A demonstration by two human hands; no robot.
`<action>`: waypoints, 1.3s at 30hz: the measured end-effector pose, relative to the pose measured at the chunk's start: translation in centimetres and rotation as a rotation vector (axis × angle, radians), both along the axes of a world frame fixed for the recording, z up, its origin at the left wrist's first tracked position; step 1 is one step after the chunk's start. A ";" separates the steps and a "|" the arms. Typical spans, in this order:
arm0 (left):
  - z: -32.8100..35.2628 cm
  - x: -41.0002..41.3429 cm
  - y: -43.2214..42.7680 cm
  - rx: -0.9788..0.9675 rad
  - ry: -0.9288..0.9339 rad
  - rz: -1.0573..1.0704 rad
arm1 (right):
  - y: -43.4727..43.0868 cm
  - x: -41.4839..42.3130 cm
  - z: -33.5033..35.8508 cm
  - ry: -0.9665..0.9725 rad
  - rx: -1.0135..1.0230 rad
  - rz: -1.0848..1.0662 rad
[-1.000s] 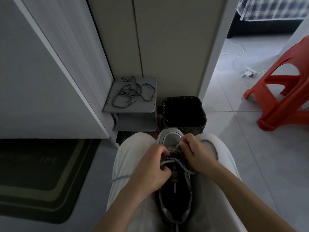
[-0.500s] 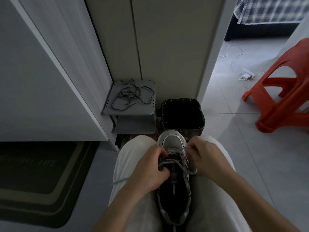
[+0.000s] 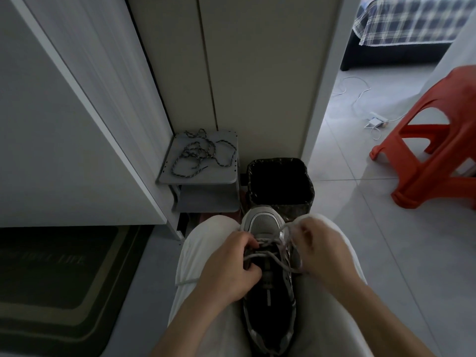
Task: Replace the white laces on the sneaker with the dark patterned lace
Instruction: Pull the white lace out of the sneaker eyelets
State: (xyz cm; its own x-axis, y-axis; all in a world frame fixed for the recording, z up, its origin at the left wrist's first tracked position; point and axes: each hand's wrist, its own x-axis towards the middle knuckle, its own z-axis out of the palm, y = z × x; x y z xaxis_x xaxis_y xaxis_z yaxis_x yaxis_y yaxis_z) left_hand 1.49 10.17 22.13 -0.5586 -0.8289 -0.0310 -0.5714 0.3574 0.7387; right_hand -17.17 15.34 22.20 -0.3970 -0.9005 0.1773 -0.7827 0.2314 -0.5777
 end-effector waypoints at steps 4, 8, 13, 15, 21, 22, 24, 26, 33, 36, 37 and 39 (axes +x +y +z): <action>-0.2 0.1 -0.1 0.018 -0.001 -0.025 | -0.2 -1.5 0.6 -0.095 -0.050 -0.084; -0.4 0.1 0.0 0.020 -0.001 -0.017 | 1.0 0.3 -0.8 -0.090 0.106 0.083; -0.5 0.1 0.0 0.003 -0.010 -0.024 | 0.7 0.9 -1.0 -0.104 0.080 0.117; -0.6 0.2 -0.1 0.021 -0.006 -0.025 | 0.0 -0.9 0.3 -0.105 0.021 0.001; -0.8 0.5 0.1 0.041 0.024 -0.005 | 0.5 -3.6 1.9 -0.196 -0.041 -0.074; -0.9 0.5 0.2 0.040 0.027 -0.001 | 1.1 -2.8 1.3 -0.173 0.062 -0.012; -0.9 0.5 0.1 0.037 0.032 0.000 | 1.8 -1.6 0.1 -0.086 0.168 0.084; -0.9 0.5 0.1 0.039 0.027 -0.003 | 1.7 -0.9 -0.8 -0.029 0.136 0.145; -0.9 0.7 0.0 0.061 0.018 -0.010 | 0.3 -1.7 -0.4 -0.164 0.023 -0.019; -1.0 0.7 0.0 0.059 0.012 -0.007 | -0.1 -4.7 1.1 -0.260 -0.135 -0.169; -1.0 0.7 0.0 0.057 0.009 -0.006 | 0.1 -4.6 1.3 -0.217 -0.097 -0.109; -1.0 0.7 -0.1 0.053 0.006 -0.008 | 1.1 -2.9 0.8 -0.119 0.089 0.068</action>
State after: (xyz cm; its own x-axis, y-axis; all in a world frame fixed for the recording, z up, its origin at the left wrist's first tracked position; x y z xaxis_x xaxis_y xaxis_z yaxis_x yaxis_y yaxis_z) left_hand 2.21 10.09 21.09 -0.5652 -0.8219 -0.0712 -0.5641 0.3221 0.7603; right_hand -20.11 16.40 23.02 -0.3477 -0.9362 0.0505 -0.7255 0.2345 -0.6470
